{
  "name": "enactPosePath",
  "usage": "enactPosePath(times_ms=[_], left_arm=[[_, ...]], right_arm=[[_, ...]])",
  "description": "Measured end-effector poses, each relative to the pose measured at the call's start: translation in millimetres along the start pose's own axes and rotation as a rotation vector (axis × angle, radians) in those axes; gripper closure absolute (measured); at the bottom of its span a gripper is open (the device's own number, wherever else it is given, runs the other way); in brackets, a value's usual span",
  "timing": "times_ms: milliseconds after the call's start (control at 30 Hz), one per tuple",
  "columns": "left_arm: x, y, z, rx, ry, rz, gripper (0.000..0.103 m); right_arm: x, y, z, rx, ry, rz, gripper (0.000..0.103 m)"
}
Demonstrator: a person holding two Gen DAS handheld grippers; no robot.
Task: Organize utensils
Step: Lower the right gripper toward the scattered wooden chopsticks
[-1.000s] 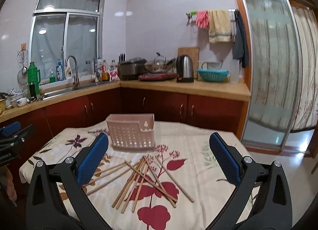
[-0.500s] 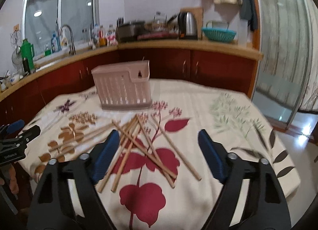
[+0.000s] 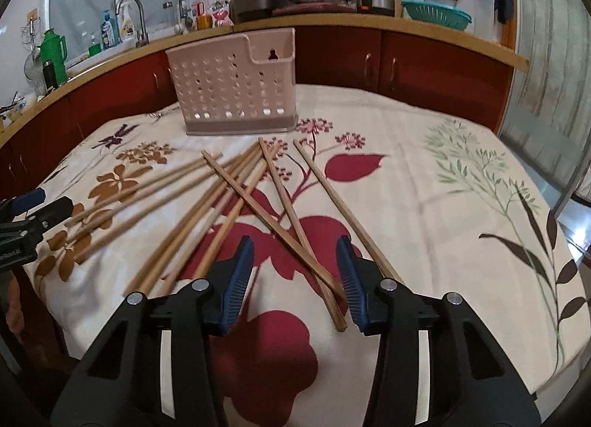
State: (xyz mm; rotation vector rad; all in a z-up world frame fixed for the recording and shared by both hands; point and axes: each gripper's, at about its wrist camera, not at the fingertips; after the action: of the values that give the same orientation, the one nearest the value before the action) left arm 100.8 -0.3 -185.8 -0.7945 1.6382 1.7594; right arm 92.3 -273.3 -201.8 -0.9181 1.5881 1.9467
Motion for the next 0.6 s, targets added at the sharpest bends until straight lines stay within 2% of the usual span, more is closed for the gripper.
enactPosePath(times_ms=[300, 600], left_arm=[[0.4, -7.9, -3.0, 0.008, 0.002, 0.018, 0.006], [1.7, -10.1, -3.3, 0.011, 0.004, 0.023, 0.006]], right_arm=[[5.4, -14.8, -16.6, 0.014, -0.032, 0.038, 0.058], [9.4, -17.3, -13.3, -0.009, -0.013, 0.070, 0.082]])
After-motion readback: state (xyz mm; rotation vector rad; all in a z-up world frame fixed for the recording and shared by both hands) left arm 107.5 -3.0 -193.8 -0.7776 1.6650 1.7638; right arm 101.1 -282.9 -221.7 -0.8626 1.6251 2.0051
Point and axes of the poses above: each gripper's, at about its wrist camera, not at the fingertips, and y roughly against the way its jaws point, z to its left, x to its underside, and after that the axes turned 4 degrees about -x, right-handed
